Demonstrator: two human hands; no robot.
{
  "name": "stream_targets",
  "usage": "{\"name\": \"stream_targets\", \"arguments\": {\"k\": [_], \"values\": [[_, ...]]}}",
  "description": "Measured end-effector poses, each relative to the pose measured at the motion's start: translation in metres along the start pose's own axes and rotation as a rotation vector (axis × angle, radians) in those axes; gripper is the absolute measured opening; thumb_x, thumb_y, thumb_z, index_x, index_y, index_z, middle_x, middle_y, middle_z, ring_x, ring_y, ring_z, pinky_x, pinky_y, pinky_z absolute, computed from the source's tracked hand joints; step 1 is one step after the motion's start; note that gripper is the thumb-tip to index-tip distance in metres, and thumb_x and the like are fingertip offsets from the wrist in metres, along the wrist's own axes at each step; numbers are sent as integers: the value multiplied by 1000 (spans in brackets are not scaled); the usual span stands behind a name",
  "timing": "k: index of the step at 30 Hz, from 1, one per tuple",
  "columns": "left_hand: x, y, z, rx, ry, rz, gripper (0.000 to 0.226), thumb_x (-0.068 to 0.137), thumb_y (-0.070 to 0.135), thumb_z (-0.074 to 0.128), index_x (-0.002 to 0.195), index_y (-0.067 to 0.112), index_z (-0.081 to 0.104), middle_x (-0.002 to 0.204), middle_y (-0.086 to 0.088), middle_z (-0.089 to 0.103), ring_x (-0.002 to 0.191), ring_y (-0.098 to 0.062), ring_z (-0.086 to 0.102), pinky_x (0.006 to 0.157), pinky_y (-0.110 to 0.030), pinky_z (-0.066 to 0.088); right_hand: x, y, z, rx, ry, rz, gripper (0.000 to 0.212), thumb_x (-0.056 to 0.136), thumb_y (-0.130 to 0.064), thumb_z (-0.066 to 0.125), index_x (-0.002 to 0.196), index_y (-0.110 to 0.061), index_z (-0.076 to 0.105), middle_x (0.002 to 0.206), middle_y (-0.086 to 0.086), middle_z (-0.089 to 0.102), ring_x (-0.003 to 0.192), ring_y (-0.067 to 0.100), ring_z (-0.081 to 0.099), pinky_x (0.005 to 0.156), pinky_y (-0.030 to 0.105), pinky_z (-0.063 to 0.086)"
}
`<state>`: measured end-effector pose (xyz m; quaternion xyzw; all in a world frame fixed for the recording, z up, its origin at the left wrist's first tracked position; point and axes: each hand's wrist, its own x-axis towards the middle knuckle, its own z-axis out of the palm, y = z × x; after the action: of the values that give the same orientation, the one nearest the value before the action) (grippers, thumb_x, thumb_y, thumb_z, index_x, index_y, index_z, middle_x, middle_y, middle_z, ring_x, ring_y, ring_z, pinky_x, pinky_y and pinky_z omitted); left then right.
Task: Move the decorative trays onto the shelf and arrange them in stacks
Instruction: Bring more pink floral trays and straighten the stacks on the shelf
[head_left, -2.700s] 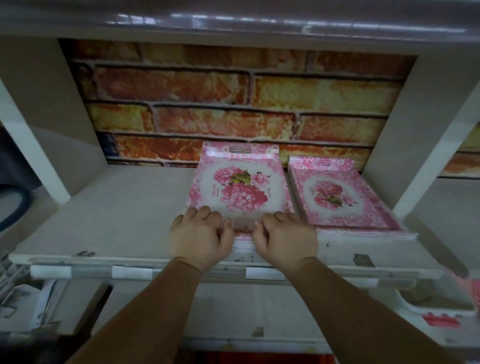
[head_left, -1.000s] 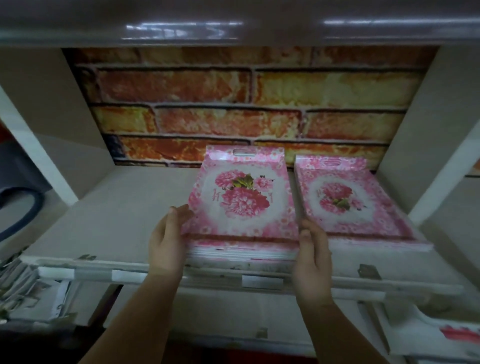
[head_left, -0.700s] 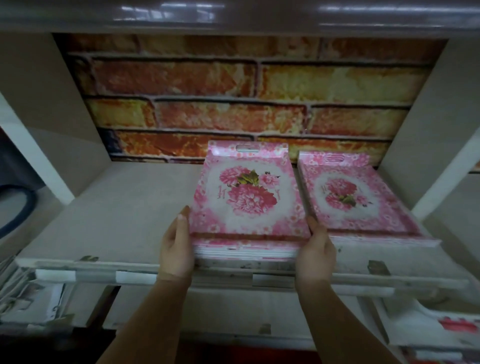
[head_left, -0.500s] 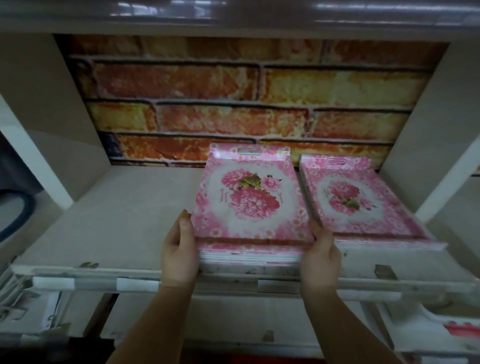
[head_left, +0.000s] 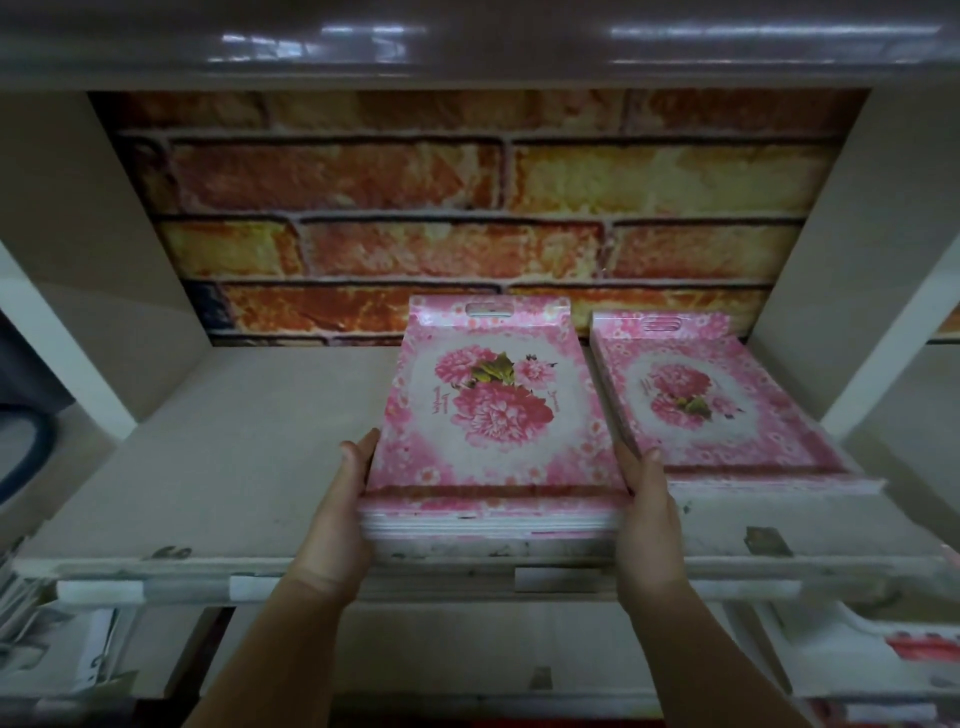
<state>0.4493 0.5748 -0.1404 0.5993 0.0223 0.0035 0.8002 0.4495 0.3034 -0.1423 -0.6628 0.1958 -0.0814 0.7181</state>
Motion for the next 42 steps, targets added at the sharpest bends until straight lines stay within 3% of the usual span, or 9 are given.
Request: {"name": "stream_targets", "arguments": {"k": [6,13,16,21,24,29,34,39,42], "values": [[2,0,-5,-67,-22,-23,77,106,66,20,156,17,53,148,-13,67,136,-32,64,105,-40,60,3,-4,-9,38,-55,20,60,110,-64,26,144,-34,65,115,-22,68,104,-5,58,102,37,35],[5,0,-7,16,-19,-14,67,107,63,25,156,26,52,148,-7,67,138,-29,63,113,-46,54,8,1,-10,90,-146,67,64,93,-76,54,140,-34,69,134,-9,73,132,20,62,121,55,39],[4,-1,-9,58,-17,-15,59,110,61,30,155,31,54,148,-5,68,137,-29,64,112,-51,51,9,4,-8,91,-130,62,63,98,-76,46,139,-36,70,135,-10,73,132,19,62,122,56,39],[0,3,-3,109,16,19,46,115,44,32,147,30,61,136,0,75,126,-22,72,102,-39,58,7,4,-2,17,-52,56,95,77,-95,31,148,-40,62,150,-7,62,143,24,51,125,58,32],[-1,5,-3,82,9,-11,48,112,51,35,148,31,61,139,-3,73,128,-26,70,109,-49,52,7,2,0,-12,-29,48,99,72,-99,30,146,-42,63,152,-8,61,144,23,51,125,58,33],[-1,7,-6,134,-24,23,43,116,39,36,151,29,59,141,0,72,130,-23,69,109,-47,52,1,-3,0,-37,-8,50,98,71,-104,29,142,-47,64,149,-9,62,142,23,53,124,58,34],[0,7,-5,68,-15,25,41,116,34,36,141,21,66,126,-1,79,115,-17,76,89,-25,62,0,-8,-3,-79,-34,43,86,87,-94,27,145,-43,64,147,-10,62,140,20,53,125,54,34],[4,8,-6,-186,-15,-80,70,111,58,24,149,11,59,142,-18,70,130,-34,68,97,-42,63,4,-4,-4,-12,-71,49,98,69,-106,39,141,-46,66,143,-12,68,138,20,58,123,55,38],[4,10,-4,-172,-5,-101,72,109,60,29,150,8,59,146,-23,65,134,-42,64,111,-54,50,5,-1,-5,27,-96,62,90,76,-100,47,143,-42,66,142,-12,68,137,21,59,123,56,38]]}}
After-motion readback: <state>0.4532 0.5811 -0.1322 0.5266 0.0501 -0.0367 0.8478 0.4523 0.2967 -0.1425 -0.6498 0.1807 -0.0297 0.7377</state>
